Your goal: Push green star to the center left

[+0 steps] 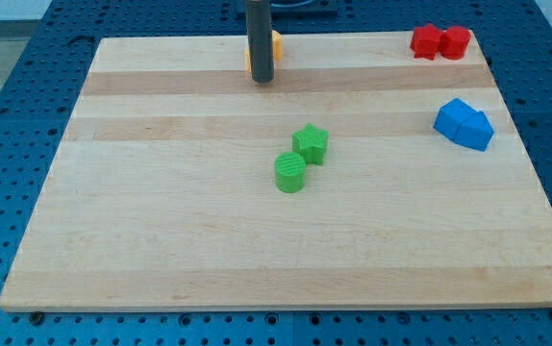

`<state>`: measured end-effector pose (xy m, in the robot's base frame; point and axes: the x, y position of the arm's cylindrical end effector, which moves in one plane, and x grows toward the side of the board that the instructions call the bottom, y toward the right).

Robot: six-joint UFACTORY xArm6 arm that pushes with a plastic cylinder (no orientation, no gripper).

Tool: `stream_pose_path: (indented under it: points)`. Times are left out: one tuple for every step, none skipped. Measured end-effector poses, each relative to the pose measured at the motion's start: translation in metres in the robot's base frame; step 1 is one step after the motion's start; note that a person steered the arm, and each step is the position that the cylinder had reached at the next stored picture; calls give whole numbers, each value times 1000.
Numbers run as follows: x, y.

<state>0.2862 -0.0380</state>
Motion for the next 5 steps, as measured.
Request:
stream_pose_path:
  points:
    - [0,1]
    - [7,6]
    - [9,7]
    - [9,48]
    - [17,106]
